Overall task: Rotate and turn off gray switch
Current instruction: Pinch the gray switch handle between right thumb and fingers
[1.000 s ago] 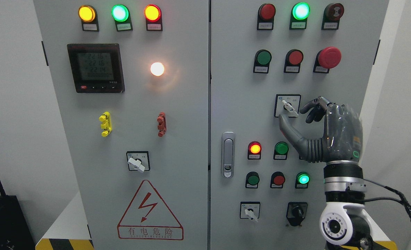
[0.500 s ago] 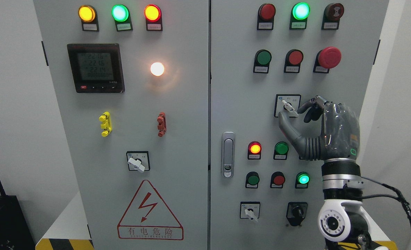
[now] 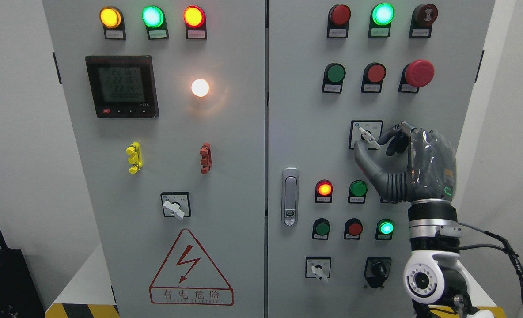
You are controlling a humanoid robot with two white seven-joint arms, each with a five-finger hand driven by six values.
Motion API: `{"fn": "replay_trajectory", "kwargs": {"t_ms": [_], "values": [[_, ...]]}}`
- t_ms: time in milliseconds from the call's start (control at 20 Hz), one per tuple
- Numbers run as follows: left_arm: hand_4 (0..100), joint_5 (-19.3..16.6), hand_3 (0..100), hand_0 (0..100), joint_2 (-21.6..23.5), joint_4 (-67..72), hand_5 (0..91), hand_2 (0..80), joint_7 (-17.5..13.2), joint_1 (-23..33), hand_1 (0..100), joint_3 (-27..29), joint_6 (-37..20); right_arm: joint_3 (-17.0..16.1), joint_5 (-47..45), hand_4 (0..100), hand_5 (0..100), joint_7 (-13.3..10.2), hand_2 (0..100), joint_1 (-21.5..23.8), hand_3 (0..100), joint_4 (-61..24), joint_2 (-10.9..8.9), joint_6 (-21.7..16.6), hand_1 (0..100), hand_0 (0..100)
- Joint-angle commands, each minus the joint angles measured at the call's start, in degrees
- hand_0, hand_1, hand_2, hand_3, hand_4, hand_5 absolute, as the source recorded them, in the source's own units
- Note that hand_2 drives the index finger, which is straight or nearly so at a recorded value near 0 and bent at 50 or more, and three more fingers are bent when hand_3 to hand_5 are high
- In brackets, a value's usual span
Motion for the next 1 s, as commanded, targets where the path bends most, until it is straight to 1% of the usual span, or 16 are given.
{"fn": "replay_trajectory", "kwargs": {"t_ms": [0,700,900,950], "values": [[0,-0.44,0,12,0.00,1.32,0.0,0.0,0.21,-0.01,39,1.85,0.05,0.04,-0.08,79,95,-0.50,61,-0.55,81,0.82,1.23,0.01,40,18],[0,-0.44,0,12,0.00,1.32,0.0,0.0,0.29,-0.01,39,1.85,0.05,0.39,0.01,80,96,-0.58,63,-0.99,83,1.35,1.15,0.01,41,19],[0,-0.44,0,12,0.00,1.32,0.0,0.0,0.21,0.00,39,1.85,0.05,0.39,0.01,80,96,-0.50,63,-1.34,83,1.52,1.15,0.01,43,19],[0,-0.44,0,12,0.00,1.32,0.0,0.0,0.21,-0.01,39,1.85,0.05,0.39,0.01,80,96,-0.58,63,-1.34,83,1.52,1.15,0.01,44,21]]}}
